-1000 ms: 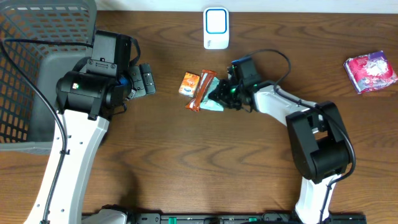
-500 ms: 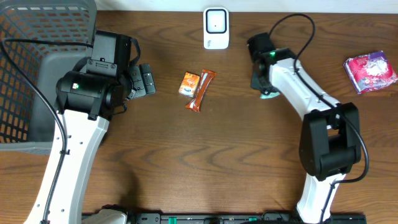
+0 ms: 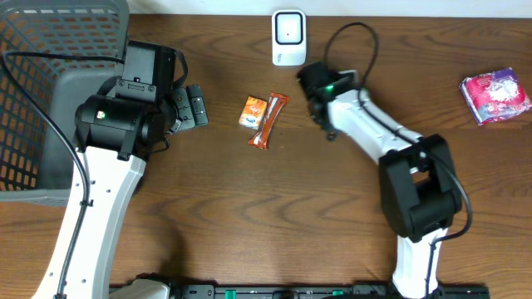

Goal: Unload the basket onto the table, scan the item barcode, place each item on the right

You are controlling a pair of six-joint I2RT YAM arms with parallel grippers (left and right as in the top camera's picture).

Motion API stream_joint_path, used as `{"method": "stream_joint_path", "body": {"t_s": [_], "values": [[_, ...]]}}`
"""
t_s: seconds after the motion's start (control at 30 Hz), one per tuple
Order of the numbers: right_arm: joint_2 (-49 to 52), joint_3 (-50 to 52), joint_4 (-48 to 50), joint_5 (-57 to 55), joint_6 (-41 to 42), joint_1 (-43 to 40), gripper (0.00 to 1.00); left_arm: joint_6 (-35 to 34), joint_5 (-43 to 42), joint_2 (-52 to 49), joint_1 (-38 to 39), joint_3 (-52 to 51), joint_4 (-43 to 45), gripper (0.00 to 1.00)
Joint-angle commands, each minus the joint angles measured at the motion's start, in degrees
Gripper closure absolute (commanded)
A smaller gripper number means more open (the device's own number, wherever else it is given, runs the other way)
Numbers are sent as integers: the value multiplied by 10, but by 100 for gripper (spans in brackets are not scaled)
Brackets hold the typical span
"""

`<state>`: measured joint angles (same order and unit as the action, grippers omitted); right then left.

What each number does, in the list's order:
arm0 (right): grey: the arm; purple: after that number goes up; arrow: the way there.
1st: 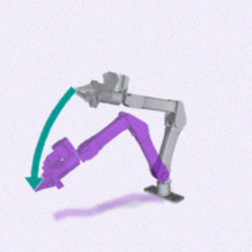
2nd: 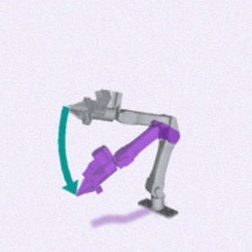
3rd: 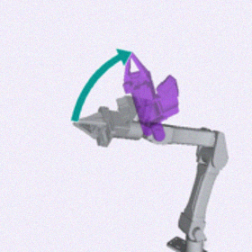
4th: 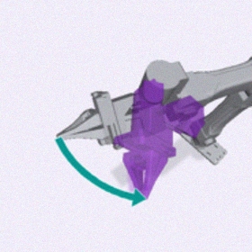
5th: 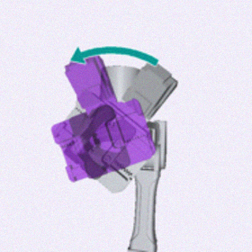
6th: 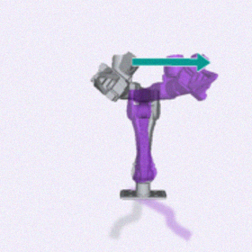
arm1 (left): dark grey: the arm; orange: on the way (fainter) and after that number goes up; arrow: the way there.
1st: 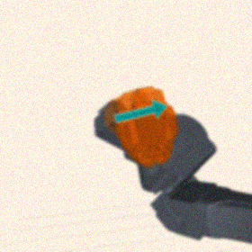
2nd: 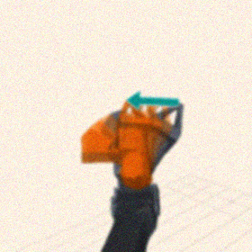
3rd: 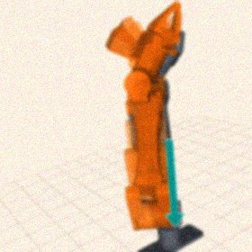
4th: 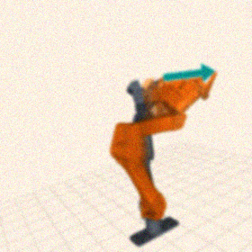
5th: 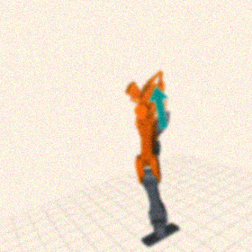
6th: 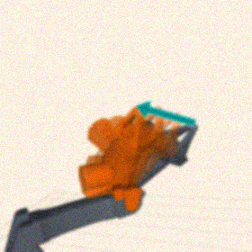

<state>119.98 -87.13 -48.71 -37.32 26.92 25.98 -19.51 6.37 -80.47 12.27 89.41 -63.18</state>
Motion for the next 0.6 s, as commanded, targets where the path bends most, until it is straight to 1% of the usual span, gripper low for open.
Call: {"method": "stream_joint_path", "body": {"t_s": [0.0,0.13,0.23,0.3,0.4,0.47,0.5,0.57], "values": [[31,2,0,-15,2,29,72,-3,5,0,-1,8,-2,2],[49,2,-16,-8,0,53,70,-3,5,0,-1,8,-2,2],[47,-1,-26,9,0,74,65,-3,5,0,-1,8,-2,2],[42,-12,-36,10,3,83,55,-3,5,0,-1,8,-2,2],[31,-45,-64,10,3,80,51,-3,5,0,-1,8,-2,2],[26,-79,-88,11,-3,72,42,-3,5,0,-1,8,-2,2],[25,-105,-99,19,-31,65,39,-3,5,0,-1,8,-2,2],[25,-126,-93,52,-96,60,37,-3,5,0,-1,8,-2,2]]}}
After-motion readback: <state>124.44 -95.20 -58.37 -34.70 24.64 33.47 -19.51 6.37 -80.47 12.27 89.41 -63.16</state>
